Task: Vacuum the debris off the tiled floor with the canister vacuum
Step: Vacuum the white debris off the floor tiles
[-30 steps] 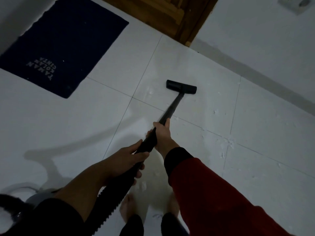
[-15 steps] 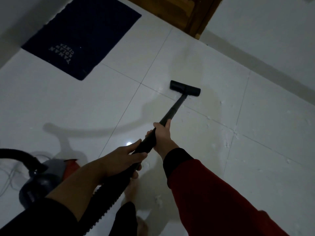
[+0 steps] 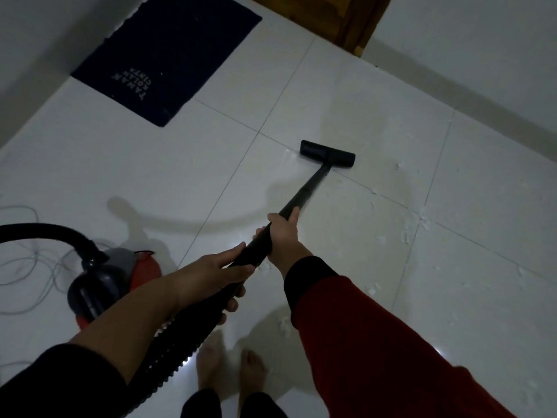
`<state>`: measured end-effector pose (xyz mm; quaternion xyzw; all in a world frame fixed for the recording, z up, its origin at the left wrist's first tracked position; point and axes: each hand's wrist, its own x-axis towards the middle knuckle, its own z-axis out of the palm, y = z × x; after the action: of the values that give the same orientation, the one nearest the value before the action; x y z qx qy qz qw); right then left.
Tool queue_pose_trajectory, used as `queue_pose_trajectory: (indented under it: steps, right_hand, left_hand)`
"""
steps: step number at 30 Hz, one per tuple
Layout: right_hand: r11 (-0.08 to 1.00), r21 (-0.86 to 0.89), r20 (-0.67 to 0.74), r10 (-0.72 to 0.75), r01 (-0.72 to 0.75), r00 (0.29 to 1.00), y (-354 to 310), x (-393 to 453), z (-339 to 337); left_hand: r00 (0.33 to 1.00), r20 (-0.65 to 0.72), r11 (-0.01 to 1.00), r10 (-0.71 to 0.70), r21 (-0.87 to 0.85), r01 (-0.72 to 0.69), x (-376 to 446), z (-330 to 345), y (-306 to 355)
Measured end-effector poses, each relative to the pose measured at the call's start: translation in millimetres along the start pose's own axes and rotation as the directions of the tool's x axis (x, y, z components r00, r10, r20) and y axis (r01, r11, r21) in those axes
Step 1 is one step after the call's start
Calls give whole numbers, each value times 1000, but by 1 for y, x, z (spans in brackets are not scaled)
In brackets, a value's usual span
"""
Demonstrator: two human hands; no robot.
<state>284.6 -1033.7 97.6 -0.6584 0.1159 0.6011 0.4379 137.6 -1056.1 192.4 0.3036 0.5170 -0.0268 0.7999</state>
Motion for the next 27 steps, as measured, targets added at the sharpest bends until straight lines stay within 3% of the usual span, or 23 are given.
queue_pose_trajectory:
  steps: [14, 27]
  right_hand:
    - [998, -38, -2, 56, -56, 998, 12, -25, 1]
    - [996, -66, -7, 53, -53, 999, 87, -83, 15]
  left_hand:
    - [999, 10, 997, -50, 55, 50, -26, 1, -2]
    - [993, 73, 994, -88, 70, 83, -97, -29, -54]
